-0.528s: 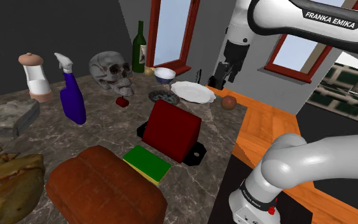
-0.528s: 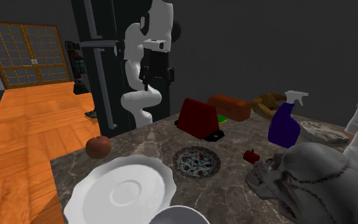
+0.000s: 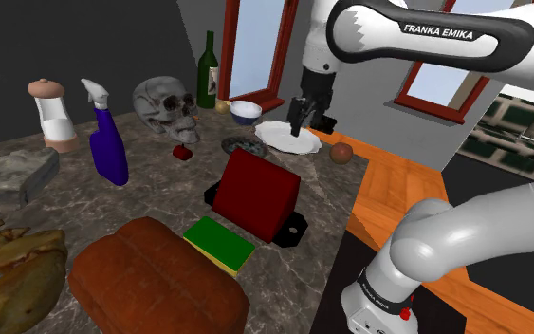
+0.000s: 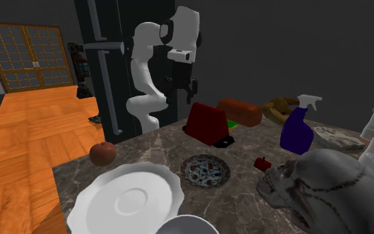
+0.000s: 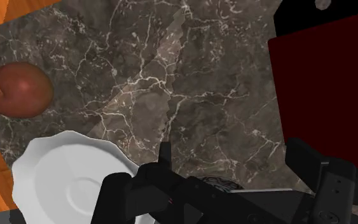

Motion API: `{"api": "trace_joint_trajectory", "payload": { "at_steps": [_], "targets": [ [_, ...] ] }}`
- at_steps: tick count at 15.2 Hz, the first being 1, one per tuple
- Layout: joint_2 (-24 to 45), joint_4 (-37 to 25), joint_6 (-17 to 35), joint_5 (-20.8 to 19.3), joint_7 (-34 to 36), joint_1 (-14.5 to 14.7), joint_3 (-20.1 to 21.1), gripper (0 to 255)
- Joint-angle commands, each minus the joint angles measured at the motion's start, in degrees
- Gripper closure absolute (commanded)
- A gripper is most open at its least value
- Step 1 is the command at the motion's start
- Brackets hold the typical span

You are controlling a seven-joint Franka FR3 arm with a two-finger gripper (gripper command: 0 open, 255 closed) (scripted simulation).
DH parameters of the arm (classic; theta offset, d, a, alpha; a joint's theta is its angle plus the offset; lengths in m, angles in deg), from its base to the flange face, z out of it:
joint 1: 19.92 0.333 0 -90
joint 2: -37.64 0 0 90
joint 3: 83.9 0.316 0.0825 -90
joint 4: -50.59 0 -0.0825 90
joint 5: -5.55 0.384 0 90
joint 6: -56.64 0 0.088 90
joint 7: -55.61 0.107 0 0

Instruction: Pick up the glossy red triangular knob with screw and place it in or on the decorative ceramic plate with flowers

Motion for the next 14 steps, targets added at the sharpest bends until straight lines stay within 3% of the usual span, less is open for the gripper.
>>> {"api": "trace_joint_trajectory", "payload": {
  "at_steps": [1,7,14],
  "targets": [
    [3.9,-1.5,2.3,0.1,1.6,0.1,1.4,0],
    [15.6,-7.5,7.7,-0.8,6.5,0.4,5.5,0],
    [30.6,-17.8,11.1,-4.6,12.6,1.3,9.5,0]
  ]
}}
